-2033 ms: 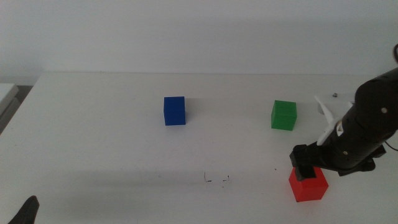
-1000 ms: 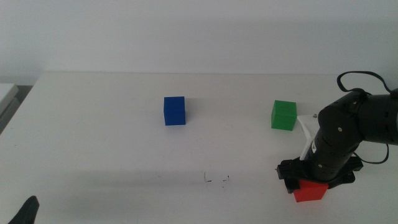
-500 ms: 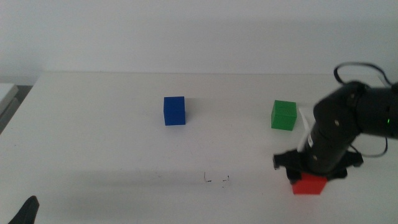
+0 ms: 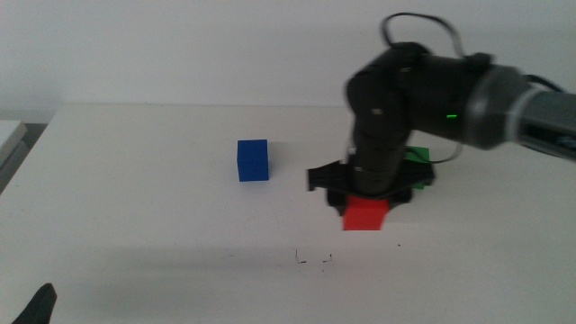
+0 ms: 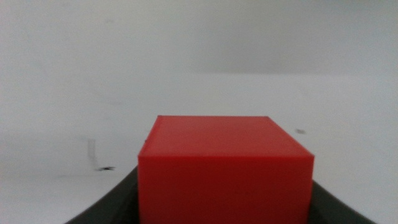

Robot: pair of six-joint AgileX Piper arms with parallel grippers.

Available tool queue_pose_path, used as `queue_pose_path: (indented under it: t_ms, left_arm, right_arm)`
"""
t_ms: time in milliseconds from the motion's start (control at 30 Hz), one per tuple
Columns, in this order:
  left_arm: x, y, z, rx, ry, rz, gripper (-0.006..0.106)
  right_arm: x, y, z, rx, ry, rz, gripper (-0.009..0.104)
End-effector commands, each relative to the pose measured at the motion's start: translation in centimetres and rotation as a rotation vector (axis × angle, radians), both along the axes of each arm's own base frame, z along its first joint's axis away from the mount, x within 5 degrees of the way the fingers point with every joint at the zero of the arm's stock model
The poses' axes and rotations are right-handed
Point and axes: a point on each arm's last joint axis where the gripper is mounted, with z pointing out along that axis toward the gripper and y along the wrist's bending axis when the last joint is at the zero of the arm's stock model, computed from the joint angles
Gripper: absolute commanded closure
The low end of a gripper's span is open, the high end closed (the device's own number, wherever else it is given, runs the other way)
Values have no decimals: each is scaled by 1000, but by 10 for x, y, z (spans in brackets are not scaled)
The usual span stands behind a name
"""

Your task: Stack red cubes first, then green, then blue cubes in a specific spot.

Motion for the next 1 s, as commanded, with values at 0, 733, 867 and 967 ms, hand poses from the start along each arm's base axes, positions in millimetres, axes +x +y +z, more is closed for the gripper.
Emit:
queue_pose_path:
  t_ms: [0,733,867,967]
  left_arm:
    - [0,0,2,-4,-16,-1,7]
    - [0,0,2,-4,-20,-1,7]
    - [0,0,2,-4,-20,-1,7]
    - [0,0,2,-4,-20,-1,7]
  right_arm:
    - [2,16,0,-13,9,10,77]
    - [5,67,-43,8,31,16,77]
    - [7,69,-52,0,33,14,77]
    - [8,69,-55,-6,30,17,77]
